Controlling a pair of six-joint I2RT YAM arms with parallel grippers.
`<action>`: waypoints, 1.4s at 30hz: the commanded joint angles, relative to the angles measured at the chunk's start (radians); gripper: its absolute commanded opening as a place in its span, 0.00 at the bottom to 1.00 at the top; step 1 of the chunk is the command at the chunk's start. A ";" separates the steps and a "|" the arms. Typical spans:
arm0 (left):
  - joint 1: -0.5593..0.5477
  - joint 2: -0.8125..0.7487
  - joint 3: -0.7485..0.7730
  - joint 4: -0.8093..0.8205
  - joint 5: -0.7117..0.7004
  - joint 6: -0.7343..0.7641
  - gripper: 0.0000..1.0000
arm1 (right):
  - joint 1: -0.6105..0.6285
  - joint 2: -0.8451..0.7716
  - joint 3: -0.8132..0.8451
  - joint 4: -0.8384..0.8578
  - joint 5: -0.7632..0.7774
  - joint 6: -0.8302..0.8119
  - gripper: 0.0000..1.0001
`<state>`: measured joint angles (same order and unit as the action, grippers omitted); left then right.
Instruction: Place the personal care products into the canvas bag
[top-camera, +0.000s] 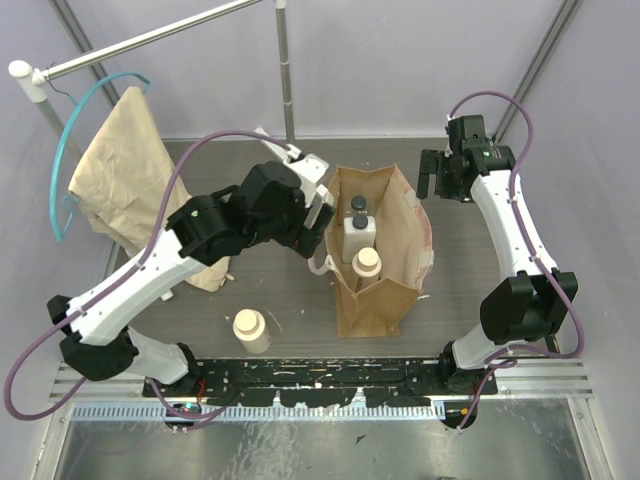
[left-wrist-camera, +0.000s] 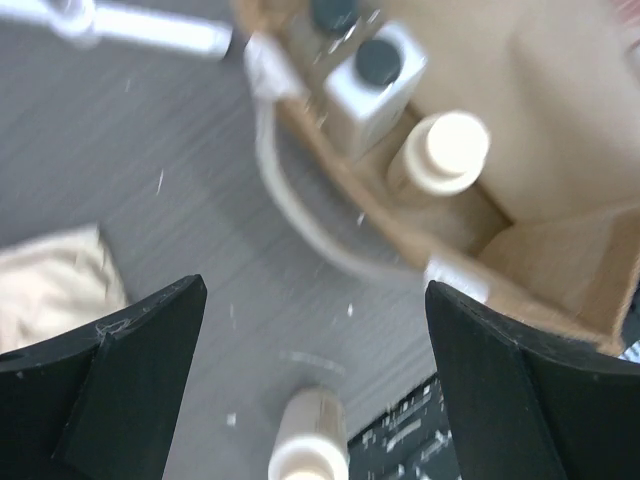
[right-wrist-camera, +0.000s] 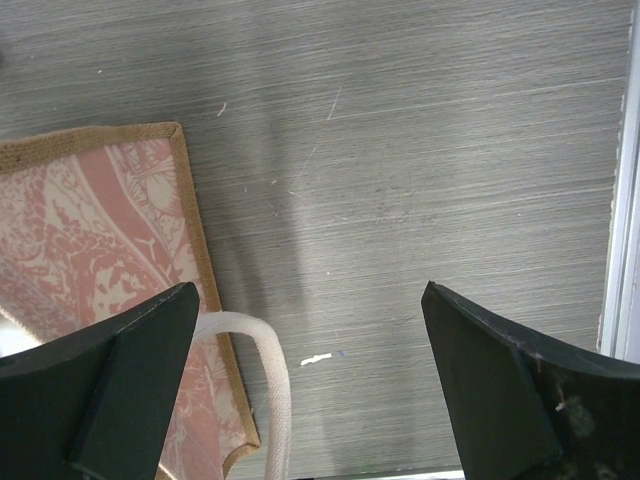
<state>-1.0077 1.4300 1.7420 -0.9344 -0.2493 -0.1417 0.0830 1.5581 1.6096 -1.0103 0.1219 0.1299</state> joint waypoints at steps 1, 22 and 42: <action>0.004 -0.087 -0.027 -0.318 -0.147 -0.230 0.98 | 0.000 -0.017 -0.010 0.020 0.067 -0.013 1.00; 0.003 -0.264 -0.547 -0.386 0.011 -0.546 0.98 | 0.000 -0.021 -0.014 0.014 0.050 -0.002 1.00; 0.004 -0.295 -0.827 -0.182 0.133 -0.568 0.98 | 0.001 -0.038 -0.010 0.006 0.058 0.001 1.00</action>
<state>-1.0058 1.1431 0.9405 -1.1412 -0.1181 -0.6884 0.0830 1.5661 1.5875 -1.0107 0.1646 0.1307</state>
